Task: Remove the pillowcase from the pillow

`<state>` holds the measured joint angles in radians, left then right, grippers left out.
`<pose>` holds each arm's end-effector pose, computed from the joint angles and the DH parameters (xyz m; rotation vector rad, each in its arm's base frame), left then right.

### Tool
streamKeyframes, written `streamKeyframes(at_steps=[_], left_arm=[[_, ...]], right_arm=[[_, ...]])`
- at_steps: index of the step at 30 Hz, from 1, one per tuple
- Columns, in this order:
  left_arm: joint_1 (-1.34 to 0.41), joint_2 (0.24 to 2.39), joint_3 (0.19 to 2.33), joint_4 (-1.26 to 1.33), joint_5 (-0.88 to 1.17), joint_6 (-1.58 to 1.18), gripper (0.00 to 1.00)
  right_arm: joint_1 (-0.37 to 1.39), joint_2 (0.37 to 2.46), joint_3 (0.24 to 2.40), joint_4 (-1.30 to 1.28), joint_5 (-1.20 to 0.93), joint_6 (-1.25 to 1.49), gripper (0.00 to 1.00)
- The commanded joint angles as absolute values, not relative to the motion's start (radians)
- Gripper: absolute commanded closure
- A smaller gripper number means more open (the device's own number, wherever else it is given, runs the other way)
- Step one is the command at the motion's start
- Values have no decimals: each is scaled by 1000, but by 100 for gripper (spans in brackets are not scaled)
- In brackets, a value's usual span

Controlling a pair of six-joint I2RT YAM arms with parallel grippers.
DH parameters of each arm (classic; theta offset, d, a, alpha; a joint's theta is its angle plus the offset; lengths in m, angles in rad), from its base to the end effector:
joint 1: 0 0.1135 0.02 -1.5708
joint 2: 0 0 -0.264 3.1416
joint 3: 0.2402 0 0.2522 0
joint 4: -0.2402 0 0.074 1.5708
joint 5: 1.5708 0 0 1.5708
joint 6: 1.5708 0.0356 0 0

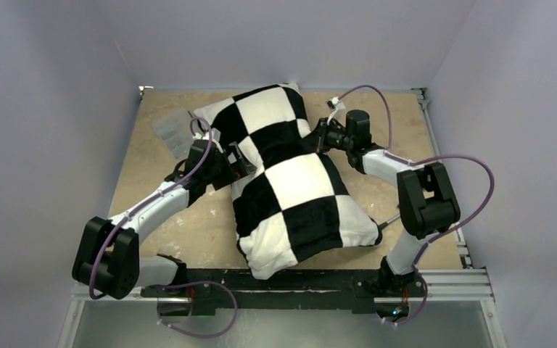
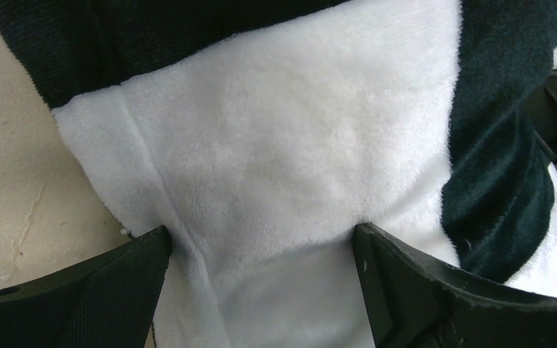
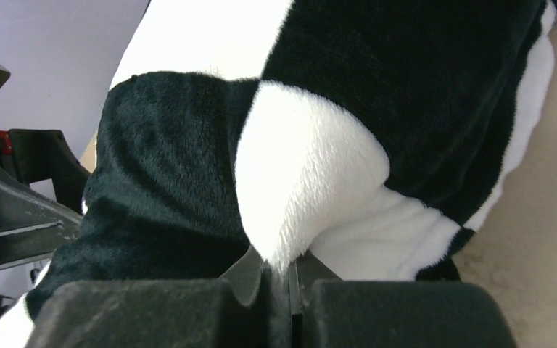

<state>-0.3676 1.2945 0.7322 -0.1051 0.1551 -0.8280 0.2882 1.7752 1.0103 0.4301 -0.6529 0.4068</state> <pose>0.2527 -0.1032 0.2201 -0.4513 2.3152 -0.7950 0.3663 0.1311 0.2121 -0.3491 1.9529 1.0809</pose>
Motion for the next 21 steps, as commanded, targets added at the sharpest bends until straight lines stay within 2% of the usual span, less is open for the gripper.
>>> streamKeyframes(at_steps=[1,7,15,21], left_arm=[[-374,1315,743,-20,212,-834,7],[-374,1316,858,-60,219,-800,6],[-374,1182,950,-204,130,-705,5],[-373,1047,925,-334,6,-586,4]], right_arm=[[326,1643,1118,262,-573,374,100],[327,1545,1361,29,-173,340,100],[331,1527,1649,-163,394,269,100],[422,1567,1681,-188,728,252,100]])
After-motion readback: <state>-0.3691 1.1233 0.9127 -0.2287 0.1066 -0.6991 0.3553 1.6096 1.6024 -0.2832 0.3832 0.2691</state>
